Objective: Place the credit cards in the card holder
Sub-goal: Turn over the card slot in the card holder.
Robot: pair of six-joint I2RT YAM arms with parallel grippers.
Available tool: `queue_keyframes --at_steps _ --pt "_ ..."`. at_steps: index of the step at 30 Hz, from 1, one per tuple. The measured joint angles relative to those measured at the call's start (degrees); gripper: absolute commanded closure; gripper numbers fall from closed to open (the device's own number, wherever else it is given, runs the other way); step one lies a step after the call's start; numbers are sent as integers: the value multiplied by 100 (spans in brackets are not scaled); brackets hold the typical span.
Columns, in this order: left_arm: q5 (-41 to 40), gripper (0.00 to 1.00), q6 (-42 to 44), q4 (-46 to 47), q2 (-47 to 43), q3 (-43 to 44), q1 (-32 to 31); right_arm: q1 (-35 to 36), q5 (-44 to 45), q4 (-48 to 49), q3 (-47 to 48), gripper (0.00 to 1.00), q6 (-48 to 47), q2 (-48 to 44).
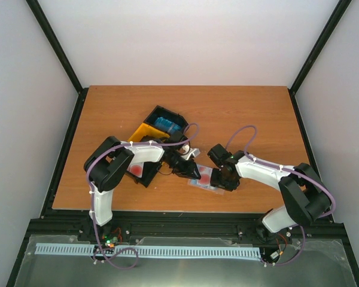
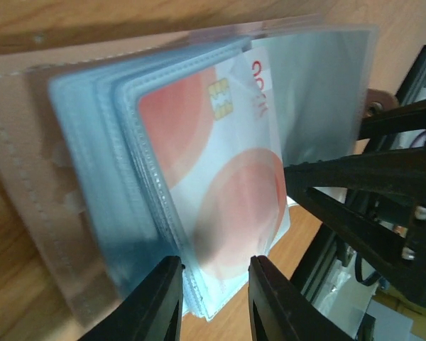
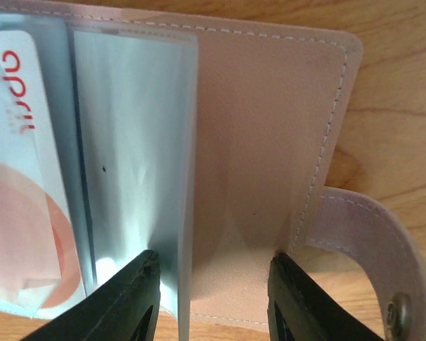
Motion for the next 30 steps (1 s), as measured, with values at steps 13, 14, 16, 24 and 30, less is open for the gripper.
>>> queue_keyframes --at_steps 13,14,16,24,30 --pt "743 70 9 284 114 72 0 0 0 116 -116 57 0 -129" --pt "774 70 11 293 153 85 0 0 2 144 -146 57 0 -162" --pt "815 69 11 310 225 111 0 0 2 205 -208 57 2 -234" --pt "883 68 22 315 387 214 0 0 81 457 -345 57 9 -479" --pt "901 79 26 299 457 374 0 0 -31 658 -348 58 -120 -396"
